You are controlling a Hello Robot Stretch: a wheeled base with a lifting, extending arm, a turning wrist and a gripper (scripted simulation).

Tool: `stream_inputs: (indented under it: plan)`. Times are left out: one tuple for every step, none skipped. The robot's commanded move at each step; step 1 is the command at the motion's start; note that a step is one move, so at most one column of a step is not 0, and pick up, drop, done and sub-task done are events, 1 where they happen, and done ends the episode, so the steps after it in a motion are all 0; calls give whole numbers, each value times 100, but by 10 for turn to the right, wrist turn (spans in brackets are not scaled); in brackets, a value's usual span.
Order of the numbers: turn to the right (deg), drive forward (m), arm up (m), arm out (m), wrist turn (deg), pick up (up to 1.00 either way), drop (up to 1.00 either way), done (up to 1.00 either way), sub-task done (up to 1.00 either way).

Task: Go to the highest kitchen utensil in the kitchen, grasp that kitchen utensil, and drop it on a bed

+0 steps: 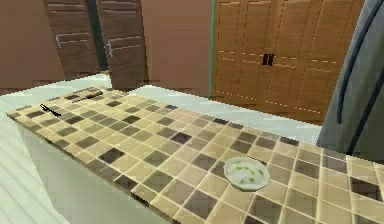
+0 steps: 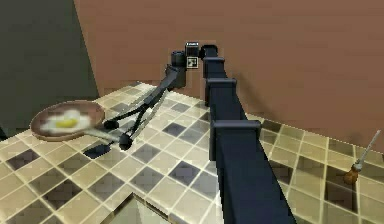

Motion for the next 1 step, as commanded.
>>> stream_inputs:
  plan:
    - [0, 0, 0, -44, 0, 0, 0, 0, 0]
